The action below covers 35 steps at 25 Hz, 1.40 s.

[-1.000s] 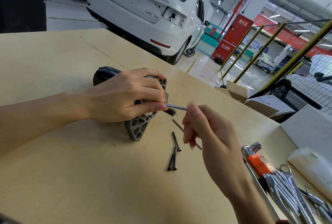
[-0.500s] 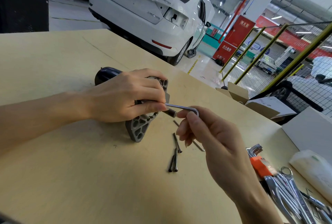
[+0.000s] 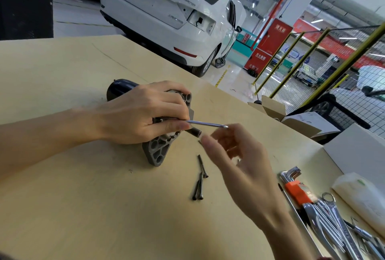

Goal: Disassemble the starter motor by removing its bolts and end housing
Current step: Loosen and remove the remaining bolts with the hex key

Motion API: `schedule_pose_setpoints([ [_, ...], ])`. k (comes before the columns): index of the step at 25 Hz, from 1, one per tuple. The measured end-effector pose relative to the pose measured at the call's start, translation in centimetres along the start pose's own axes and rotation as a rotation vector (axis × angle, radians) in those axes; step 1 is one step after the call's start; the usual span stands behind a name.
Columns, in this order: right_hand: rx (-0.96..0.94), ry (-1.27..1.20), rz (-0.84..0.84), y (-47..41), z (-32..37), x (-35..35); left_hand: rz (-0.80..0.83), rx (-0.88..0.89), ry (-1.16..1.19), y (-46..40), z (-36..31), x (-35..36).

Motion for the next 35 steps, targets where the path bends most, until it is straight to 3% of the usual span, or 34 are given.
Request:
schedule_pose_setpoints([
  [6,0.357,-0.458,0.03,-0.3,0.8,-0.2,0.0,0.002,-0.013,-0.1,0.1,0.0],
  [20,0.374,-0.629,0.05,-0.3,0.7,0.0,0.023,0.017,-0.027,-0.1,0.2,0.1],
  [22,0.253,-0.459,0.012,-0.1,0.4,-0.1,0.033,0.03,-0.039,0.0,0.2,0.1],
  [25,-0.12,-0.003,-0.074,0.2,-0.1,0.0,0.037,0.03,-0.043,0.0,0.1,0.0],
  [30,-0.543,0.4,-0.128,-0.3,-0.8,-0.6,0.035,-0.007,0.0,0.1,0.2,0.0],
  [33,-0.659,0.419,-0.145,-0.2,-0.8,-0.6,0.038,-0.012,0.021,0.0,0.2,-0.1],
  [35,-0.519,0.205,-0.108,0.1,-0.6,-0.3,0.035,-0.004,0.017,0.0,0.2,0.0],
])
Point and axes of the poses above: each hand's wrist, its own y-axis away from the middle knuckle, its own x-axis out of the palm, z = x × y, the point moved 1 cm from there along -y, towards the middle knuckle, and after that the axes turned 10 degrees about -y, right-handed, at the moved point
